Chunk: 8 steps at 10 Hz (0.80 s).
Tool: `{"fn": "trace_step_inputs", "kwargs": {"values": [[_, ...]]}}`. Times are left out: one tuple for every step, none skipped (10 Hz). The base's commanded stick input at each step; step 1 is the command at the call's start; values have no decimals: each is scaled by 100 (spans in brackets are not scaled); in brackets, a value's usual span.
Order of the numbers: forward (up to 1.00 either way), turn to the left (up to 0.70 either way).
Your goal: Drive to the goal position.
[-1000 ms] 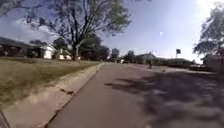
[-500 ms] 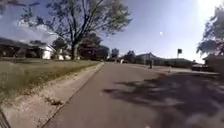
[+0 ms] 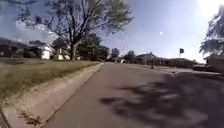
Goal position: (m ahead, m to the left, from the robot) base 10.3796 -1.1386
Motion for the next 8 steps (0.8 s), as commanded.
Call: {"fn": "trace_step_inputs", "kwargs": {"values": [[100, 9], [100, 9], [100, 9], [100, 9], [100, 9], [100, 5], [100, 3], [100, 3]]}}
